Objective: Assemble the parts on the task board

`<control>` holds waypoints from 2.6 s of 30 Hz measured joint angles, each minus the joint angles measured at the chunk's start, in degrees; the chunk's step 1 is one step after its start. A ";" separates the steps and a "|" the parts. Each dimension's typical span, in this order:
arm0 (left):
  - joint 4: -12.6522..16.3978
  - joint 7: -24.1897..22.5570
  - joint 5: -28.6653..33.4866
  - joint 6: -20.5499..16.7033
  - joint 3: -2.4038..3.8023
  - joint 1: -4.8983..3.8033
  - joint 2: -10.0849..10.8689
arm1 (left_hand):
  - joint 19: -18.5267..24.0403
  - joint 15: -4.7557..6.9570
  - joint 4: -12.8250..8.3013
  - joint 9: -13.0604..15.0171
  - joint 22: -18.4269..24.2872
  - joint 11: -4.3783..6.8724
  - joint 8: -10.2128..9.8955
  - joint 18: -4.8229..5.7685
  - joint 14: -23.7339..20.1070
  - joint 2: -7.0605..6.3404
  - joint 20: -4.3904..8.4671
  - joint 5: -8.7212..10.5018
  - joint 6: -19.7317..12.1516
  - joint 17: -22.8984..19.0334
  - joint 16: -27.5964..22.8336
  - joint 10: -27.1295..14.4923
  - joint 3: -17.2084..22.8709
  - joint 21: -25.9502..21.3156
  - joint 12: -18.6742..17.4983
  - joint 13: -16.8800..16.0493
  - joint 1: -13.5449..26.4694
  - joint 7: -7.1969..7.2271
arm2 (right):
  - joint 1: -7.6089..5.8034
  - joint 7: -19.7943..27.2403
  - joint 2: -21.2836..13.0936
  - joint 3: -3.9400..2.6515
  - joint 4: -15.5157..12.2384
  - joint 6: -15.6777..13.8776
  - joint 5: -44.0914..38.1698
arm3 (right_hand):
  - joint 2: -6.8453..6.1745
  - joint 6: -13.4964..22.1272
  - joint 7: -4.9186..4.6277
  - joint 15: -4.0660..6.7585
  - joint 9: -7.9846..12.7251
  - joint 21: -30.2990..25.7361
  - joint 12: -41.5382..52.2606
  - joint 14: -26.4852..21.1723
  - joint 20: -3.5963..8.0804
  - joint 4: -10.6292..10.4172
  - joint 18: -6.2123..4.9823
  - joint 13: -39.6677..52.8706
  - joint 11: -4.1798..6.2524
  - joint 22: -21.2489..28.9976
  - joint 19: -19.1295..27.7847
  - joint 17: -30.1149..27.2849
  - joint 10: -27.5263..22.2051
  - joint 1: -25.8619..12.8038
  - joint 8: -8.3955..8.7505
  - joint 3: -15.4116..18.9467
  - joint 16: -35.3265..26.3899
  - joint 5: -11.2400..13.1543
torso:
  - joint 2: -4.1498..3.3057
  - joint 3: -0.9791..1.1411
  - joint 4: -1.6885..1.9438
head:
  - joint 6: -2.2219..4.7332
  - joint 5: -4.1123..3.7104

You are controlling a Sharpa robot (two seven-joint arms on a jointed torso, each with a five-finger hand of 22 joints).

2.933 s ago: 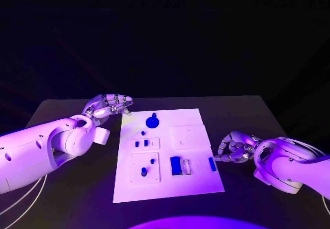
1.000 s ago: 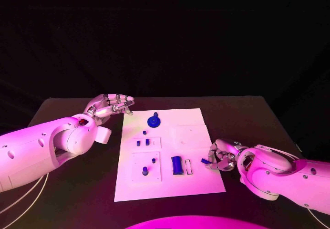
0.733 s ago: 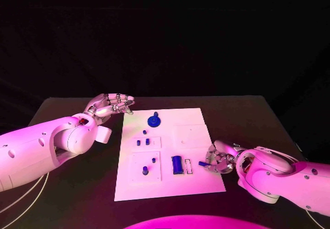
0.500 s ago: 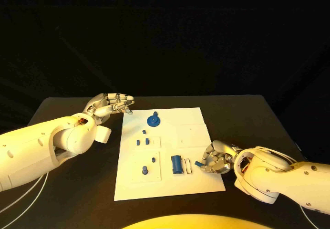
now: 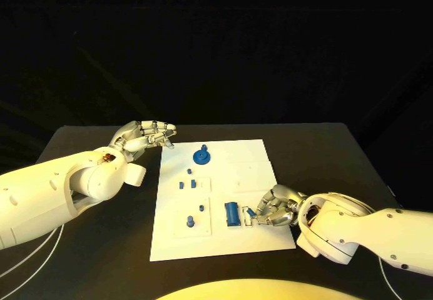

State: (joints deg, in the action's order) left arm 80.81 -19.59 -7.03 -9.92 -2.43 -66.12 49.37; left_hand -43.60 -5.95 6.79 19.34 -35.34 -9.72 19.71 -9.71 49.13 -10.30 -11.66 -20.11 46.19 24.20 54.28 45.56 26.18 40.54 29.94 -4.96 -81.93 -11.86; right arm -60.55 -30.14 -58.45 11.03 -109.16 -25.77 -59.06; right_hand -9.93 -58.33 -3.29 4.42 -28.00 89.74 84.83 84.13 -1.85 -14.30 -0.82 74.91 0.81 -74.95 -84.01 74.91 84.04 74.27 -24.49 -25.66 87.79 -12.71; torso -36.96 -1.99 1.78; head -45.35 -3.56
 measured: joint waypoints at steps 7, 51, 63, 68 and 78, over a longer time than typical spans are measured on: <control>0.02 0.02 0.00 0.01 0.00 0.00 -0.01 | 0.00 0.00 0.00 0.00 -0.02 0.00 0.00 0.00 0.00 0.00 0.00 0.00 0.00 0.00 0.00 0.00 0.00 0.00 0.00 0.00 0.00 0.00 | 0.10 0.01 1.39 0.00 0.51 -0.54 1.86 | -0.31 0.19 -0.19 0.00 -1.12 0.00 0.00 0.00 0.00 -0.55 0.00 0.00 0.00 0.00 0.00 0.00 0.00 -3.86 -0.01 -0.56 0.00 -0.01 | 0.00 0.03 -0.01 | -0.05 0.09; -0.03 0.34 0.00 0.25 0.00 0.00 0.15 | 0.00 0.00 0.00 0.00 -0.18 0.21 0.35 0.00 0.00 0.00 0.00 0.00 0.00 -0.02 0.23 -0.20 0.00 0.00 0.00 0.00 0.00 0.00 | 0.18 0.51 0.66 0.00 1.05 1.89 2.35 | -3.55 0.31 -0.31 0.00 -2.14 0.00 0.00 0.00 -0.01 -0.95 0.00 -0.01 -0.01 0.03 0.00 0.02 0.00 -11.96 -0.34 6.39 0.00 0.07 | 0.02 0.03 -0.02 | -0.23 0.23; -0.02 0.43 0.00 0.25 0.00 0.00 0.16 | 0.00 0.00 0.00 0.00 -0.17 0.21 0.35 0.00 0.00 0.00 0.00 0.00 0.00 -0.02 0.23 -0.20 0.00 0.00 0.00 0.00 0.00 0.00 | 0.22 1.79 -0.65 0.00 0.55 4.36 1.91 | -3.41 0.31 -0.31 -0.01 -2.28 0.00 0.00 0.00 -0.01 -0.02 0.00 -0.01 -0.01 0.04 0.00 0.02 0.00 -9.48 -0.34 7.32 0.00 0.07 | 0.02 0.06 -0.05 | -0.12 0.30; -0.02 0.45 0.00 0.25 -0.01 0.00 0.14 | 0.00 0.00 0.00 0.00 -0.17 0.21 0.35 0.00 0.00 0.00 0.00 0.00 0.00 -0.02 0.23 -0.20 0.00 0.00 0.00 0.00 0.00 0.00 | 0.23 2.02 -0.31 0.00 0.78 4.82 1.80 | -3.19 0.31 -0.31 -0.01 -2.28 0.00 -0.01 0.00 -0.01 -0.02 0.00 -0.01 -0.01 0.04 0.00 0.01 0.00 -9.26 -0.34 7.32 0.00 0.07 | 0.01 0.08 -0.01 | -0.20 0.26; -0.02 0.49 -0.01 0.25 -0.01 0.00 0.14 | 0.00 0.00 0.00 0.00 -0.26 0.21 0.35 0.00 0.00 0.00 0.00 0.00 0.00 -0.02 0.23 -0.20 0.00 0.00 0.35 0.00 0.00 0.00 | 0.24 1.97 1.06 0.00 2.36 4.83 1.18 | -2.81 0.31 -0.31 -0.01 -2.35 0.00 -0.01 0.00 -0.01 -0.17 0.00 -0.01 -0.01 0.04 0.00 0.01 0.00 -8.88 -0.35 7.47 0.00 0.07 | -0.02 0.02 0.03 | -0.26 0.26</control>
State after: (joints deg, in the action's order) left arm 80.79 -19.09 -7.03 -9.67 -2.44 -66.12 49.51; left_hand -43.60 -5.95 6.79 19.34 -35.60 -9.52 20.06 -9.72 49.13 -10.30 -11.66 -20.11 46.19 24.17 54.51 45.36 26.18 40.54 30.29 -4.96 -81.93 -11.86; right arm -60.31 -28.18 -57.39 11.03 -106.80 -20.93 -57.88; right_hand -12.74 -58.01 -3.60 4.42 -30.35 89.74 84.83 84.13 -1.86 -14.47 -0.82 74.90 0.81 -74.90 -84.01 74.91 84.04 65.39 -24.84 -18.19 87.79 -12.64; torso -36.98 -1.98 1.81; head -45.61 -3.30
